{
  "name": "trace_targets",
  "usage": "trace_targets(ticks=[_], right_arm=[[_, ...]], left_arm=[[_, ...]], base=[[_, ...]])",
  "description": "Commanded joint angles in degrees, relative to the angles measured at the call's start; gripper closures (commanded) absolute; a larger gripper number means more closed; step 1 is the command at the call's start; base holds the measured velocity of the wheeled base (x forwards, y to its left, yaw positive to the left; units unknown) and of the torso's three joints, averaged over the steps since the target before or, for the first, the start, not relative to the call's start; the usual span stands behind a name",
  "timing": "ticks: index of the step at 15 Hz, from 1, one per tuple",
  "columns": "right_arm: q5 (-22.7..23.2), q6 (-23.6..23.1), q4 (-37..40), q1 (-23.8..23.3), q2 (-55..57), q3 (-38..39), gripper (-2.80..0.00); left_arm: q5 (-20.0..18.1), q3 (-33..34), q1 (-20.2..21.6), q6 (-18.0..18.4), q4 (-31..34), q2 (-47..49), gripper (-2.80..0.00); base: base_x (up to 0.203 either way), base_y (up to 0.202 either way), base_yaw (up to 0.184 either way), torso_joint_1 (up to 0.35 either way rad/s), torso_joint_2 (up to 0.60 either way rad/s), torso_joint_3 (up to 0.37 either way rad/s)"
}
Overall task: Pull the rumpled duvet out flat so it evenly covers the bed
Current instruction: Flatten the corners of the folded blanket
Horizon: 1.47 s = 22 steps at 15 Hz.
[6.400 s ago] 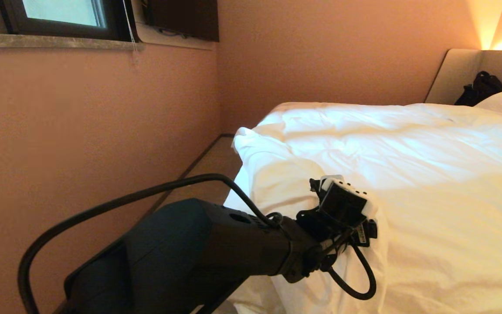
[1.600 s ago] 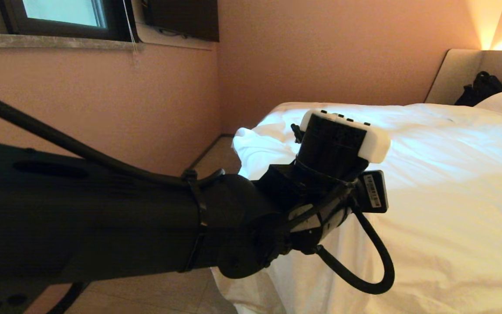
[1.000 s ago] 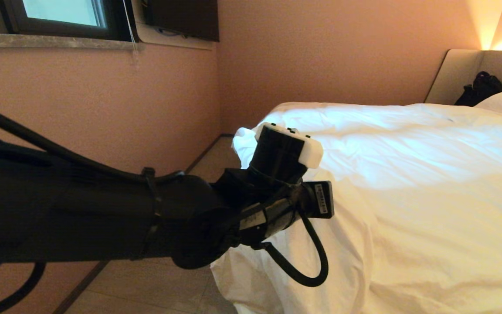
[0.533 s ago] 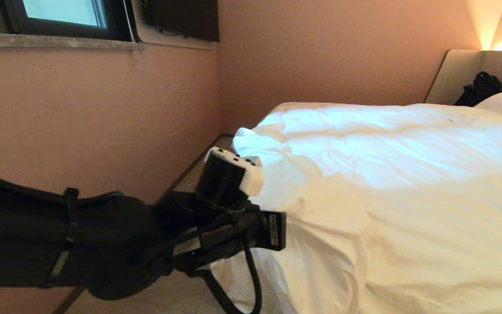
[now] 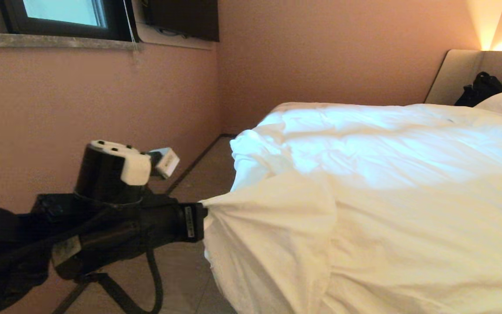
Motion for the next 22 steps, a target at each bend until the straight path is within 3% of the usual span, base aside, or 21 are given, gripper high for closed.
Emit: trace_targets(ticks=[1, 10, 17, 22], right_arm=[[0.02, -0.02, -0.01, 0.02, -0.02, 0.01, 0.00], [0.02, -0.02, -0.01, 0.02, -0.02, 0.01, 0.00], [0.02, -0.02, -0.01, 0.02, -0.02, 0.01, 0.00], [0.02, -0.02, -0.01, 0.02, -0.02, 0.01, 0.00]], left_arm=[[-0.80, 4.19, 2.92, 0.01, -0.29, -6.05, 0.00], [-0.85, 8.43, 14.35, -0.42, -0.44, -11.24, 0.00], [-1.07, 8.59, 27.08, -0.50, -0.45, -13.98, 0.00], [-0.93, 9.41, 31.04, -0.32, -0.45, -13.79, 0.00]], base=[[0.000, 0.000, 0.000, 0.000, 0.00, 0.000], [0.000, 0.000, 0.000, 0.000, 0.00, 0.000], [0.000, 0.000, 0.000, 0.000, 0.00, 0.000], [0.000, 0.000, 0.000, 0.000, 0.00, 0.000]])
